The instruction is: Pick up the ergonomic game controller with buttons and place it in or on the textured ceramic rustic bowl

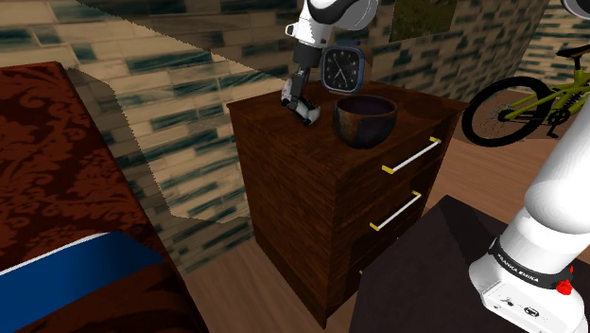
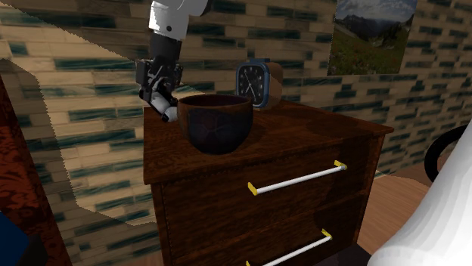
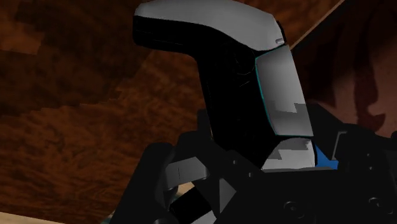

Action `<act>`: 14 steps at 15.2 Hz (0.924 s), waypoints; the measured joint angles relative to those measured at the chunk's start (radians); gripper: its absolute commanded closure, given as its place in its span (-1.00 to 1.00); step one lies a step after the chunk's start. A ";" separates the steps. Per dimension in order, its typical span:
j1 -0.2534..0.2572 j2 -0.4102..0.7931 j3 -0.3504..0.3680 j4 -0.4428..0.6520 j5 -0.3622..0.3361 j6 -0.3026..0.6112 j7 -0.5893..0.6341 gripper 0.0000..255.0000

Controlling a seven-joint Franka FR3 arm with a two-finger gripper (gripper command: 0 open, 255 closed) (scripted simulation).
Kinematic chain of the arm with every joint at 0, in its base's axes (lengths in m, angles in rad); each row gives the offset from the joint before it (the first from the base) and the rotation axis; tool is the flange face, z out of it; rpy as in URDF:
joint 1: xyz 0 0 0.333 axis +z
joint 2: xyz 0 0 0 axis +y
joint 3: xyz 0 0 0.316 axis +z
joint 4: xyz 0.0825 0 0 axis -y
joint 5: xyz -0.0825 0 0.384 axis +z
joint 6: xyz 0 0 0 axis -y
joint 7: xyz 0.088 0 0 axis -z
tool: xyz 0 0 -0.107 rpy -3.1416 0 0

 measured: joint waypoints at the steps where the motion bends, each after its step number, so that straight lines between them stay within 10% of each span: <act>1: 0.000 -0.004 0.000 0.007 0.001 -0.011 0.002 1.00; 14: 0.002 0.009 0.000 0.193 -0.018 -0.181 0.039 1.00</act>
